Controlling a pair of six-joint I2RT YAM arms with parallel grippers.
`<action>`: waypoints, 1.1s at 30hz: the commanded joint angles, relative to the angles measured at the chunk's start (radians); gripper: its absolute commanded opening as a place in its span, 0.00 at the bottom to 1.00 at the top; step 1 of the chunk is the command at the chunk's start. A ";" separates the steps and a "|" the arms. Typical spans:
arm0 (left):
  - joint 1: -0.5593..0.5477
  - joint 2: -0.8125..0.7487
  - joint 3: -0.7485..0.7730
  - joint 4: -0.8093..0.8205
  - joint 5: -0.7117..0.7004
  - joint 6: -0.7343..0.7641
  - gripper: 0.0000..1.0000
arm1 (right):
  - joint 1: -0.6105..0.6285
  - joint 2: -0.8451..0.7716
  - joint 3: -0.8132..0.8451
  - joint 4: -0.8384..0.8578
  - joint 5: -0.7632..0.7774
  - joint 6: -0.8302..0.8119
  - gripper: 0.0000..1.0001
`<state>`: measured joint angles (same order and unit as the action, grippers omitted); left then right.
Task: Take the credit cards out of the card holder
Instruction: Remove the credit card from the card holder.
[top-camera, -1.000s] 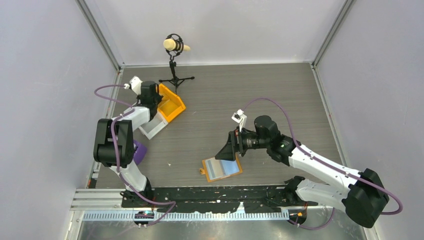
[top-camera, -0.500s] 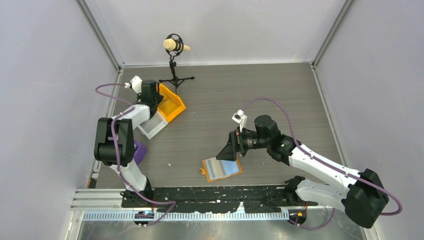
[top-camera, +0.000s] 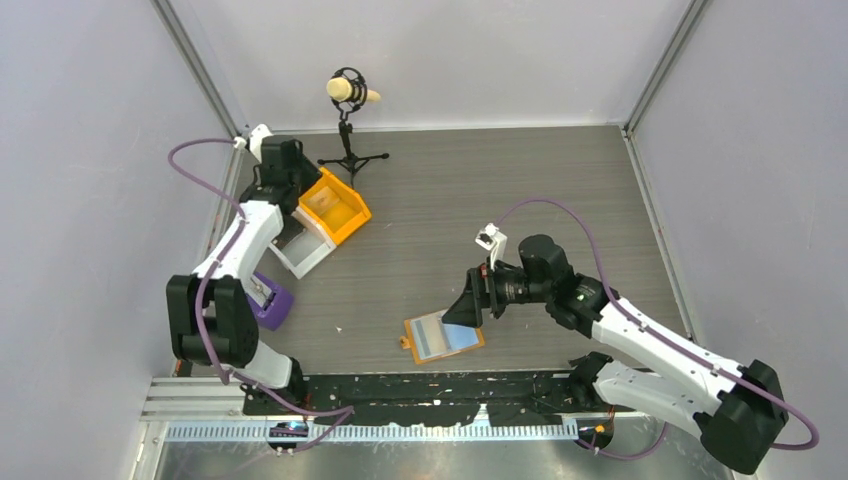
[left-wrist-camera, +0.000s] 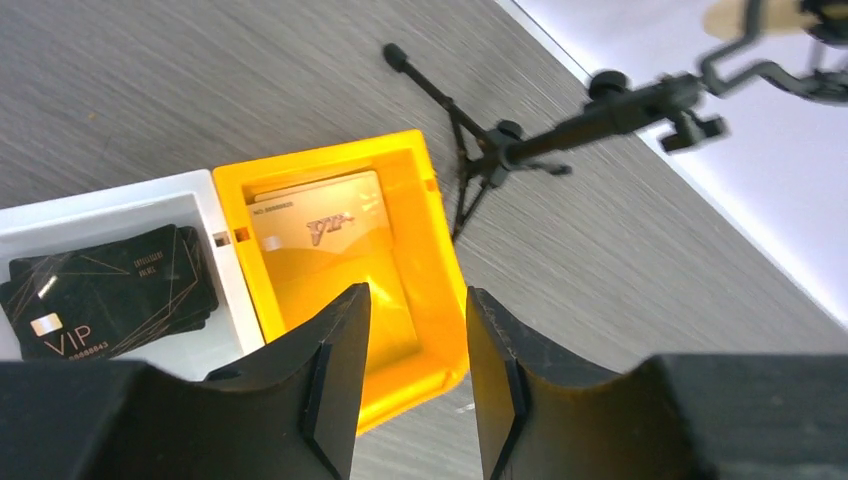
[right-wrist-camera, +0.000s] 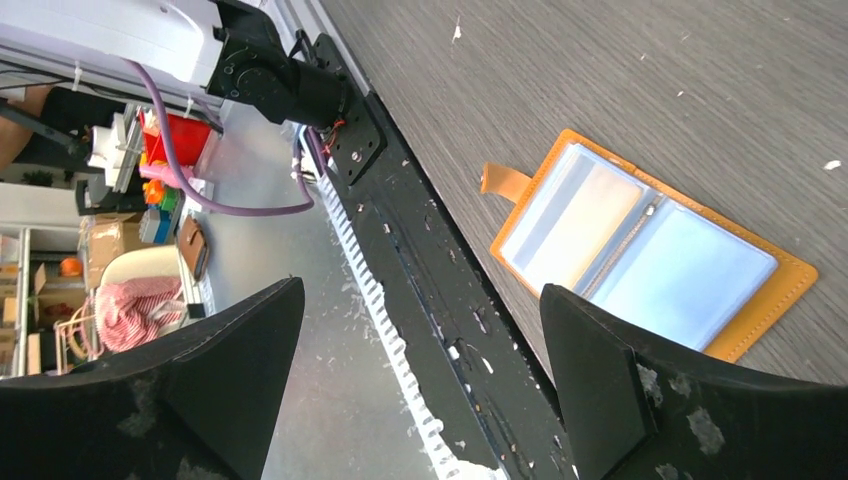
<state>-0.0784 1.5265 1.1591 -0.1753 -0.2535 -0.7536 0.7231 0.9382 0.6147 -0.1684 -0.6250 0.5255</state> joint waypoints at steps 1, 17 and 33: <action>-0.010 -0.088 0.069 -0.198 0.165 0.120 0.43 | -0.004 -0.068 0.052 -0.087 0.105 -0.031 0.97; -0.452 -0.627 -0.487 -0.275 0.376 0.051 0.49 | -0.004 -0.148 0.008 -0.212 0.269 -0.046 0.99; -0.623 -0.786 -0.829 -0.044 0.466 -0.172 0.53 | -0.004 -0.216 -0.070 -0.195 0.323 0.028 0.99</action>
<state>-0.6876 0.7410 0.3294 -0.3111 0.1894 -0.8883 0.7223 0.7345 0.5396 -0.3798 -0.3244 0.5308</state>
